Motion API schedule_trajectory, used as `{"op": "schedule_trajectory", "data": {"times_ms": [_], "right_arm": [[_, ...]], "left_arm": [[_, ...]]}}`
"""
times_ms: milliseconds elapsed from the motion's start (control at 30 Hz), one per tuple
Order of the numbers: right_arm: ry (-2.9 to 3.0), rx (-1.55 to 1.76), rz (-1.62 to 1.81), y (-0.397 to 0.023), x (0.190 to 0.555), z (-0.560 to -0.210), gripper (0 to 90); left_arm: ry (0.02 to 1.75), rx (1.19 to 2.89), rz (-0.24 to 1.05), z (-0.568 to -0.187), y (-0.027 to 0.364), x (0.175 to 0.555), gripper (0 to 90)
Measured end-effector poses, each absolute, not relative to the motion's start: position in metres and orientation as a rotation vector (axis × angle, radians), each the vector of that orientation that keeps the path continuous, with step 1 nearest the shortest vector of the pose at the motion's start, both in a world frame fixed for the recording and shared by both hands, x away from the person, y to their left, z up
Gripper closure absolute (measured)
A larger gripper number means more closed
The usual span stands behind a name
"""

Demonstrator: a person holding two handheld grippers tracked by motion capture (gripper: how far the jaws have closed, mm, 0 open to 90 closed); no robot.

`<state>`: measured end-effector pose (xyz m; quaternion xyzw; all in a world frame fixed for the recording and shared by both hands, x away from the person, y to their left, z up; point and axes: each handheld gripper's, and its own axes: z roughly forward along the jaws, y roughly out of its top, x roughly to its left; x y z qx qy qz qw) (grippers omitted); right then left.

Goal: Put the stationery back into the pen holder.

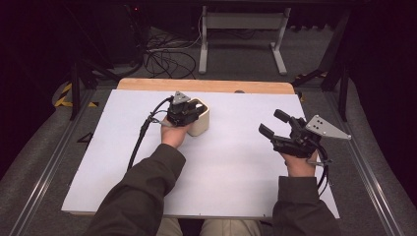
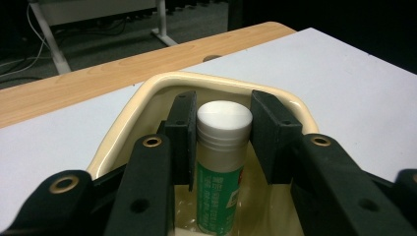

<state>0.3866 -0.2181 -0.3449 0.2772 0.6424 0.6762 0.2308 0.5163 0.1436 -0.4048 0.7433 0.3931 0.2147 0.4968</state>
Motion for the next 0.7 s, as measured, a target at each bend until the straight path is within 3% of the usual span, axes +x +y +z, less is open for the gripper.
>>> {"op": "schedule_trajectory", "data": {"times_ms": [700], "right_arm": [[1.777, 0.760, 1.860, -0.2167, 0.3871, -0.3453, 20.1]], "left_arm": [[0.959, 1.794, 0.509, -0.4021, 0.1454, 0.5143, 59.6]]}}
